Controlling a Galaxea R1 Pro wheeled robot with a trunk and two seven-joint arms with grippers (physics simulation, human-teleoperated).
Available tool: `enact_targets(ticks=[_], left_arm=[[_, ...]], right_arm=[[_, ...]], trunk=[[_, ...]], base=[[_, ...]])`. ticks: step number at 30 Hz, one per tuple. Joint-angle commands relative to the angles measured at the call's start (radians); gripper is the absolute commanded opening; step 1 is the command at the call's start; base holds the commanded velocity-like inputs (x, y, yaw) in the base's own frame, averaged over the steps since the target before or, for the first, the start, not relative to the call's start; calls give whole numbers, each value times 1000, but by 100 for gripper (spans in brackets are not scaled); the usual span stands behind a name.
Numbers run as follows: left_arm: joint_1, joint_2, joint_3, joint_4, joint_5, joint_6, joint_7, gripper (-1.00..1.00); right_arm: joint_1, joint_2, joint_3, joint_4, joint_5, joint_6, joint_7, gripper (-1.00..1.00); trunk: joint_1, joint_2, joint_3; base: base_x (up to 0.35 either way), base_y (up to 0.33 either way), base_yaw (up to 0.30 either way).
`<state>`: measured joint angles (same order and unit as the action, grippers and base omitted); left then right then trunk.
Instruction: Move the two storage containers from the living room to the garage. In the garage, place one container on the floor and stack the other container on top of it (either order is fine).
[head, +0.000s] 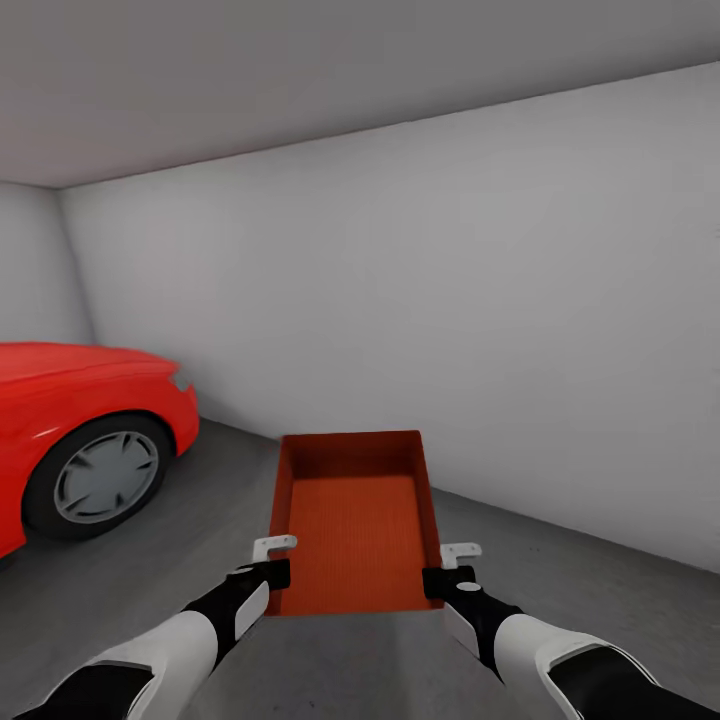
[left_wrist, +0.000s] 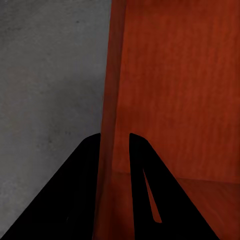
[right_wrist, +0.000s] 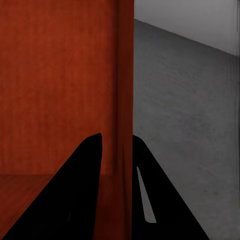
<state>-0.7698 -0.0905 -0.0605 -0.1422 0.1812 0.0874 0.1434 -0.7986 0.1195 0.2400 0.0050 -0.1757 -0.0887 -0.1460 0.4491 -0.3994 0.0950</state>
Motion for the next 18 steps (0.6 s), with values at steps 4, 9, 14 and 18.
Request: enact_targets(ticks=[4, 9, 14, 18], left_arm=[[0, 26, 16, -6, -14, 3, 24, -100], [0, 26, 16, -6, -14, 3, 24, -100], [0, 26, 16, -6, -14, 3, 24, -100], [0, 26, 16, -7, -14, 3, 24, -100]], right_arm=[[-1, 0, 5, 15, -26, -6, -6, -100], [-1, 0, 5, 15, -25, -6, -6, -100], [-1, 0, 5, 15, -25, -6, -5, -100], [-1, 0, 5, 15, -25, -6, -4, -100]], trunk=[[1, -1, 0], [1, -1, 0], [1, -1, 0], [1, -1, 0]], base=[[312, 188, -285], [312, 188, -285], [311, 188, -285], [311, 188, -285]])
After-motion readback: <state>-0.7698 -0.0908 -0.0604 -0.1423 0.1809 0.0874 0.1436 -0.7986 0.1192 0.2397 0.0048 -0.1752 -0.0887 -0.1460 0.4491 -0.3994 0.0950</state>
